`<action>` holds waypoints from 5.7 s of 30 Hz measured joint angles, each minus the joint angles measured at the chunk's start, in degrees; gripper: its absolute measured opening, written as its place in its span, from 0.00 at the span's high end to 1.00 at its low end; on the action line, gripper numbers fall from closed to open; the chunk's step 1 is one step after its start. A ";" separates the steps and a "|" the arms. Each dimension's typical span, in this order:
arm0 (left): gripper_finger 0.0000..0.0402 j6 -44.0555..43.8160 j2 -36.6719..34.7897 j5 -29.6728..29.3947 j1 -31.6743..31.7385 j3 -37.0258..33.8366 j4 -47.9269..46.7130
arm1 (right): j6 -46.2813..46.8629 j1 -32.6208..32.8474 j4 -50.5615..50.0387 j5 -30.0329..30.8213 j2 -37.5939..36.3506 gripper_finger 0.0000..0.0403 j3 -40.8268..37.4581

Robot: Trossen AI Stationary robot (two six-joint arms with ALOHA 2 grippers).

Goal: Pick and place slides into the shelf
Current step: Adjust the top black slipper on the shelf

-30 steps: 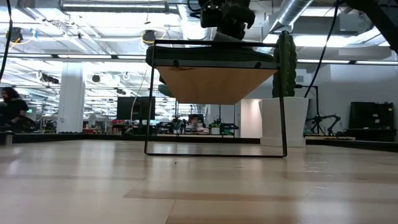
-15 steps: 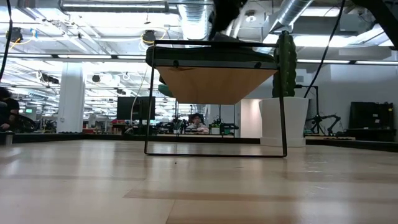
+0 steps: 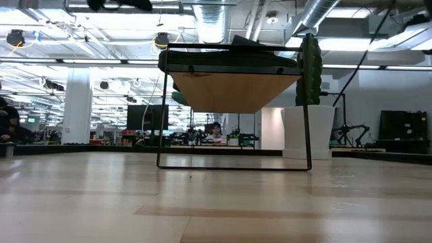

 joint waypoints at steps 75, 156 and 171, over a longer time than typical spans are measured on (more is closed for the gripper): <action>1.00 65.64 39.41 49.32 41.85 34.27 -21.92 | 12.75 6.72 -9.17 10.93 -17.68 1.00 -0.04; 1.00 64.33 40.26 46.46 36.39 34.21 -24.49 | 14.12 10.48 -9.06 11.13 -17.66 1.00 -0.02; 1.00 62.66 40.26 44.01 32.89 34.21 -25.79 | 13.64 10.37 -9.06 10.95 -17.66 1.00 -0.02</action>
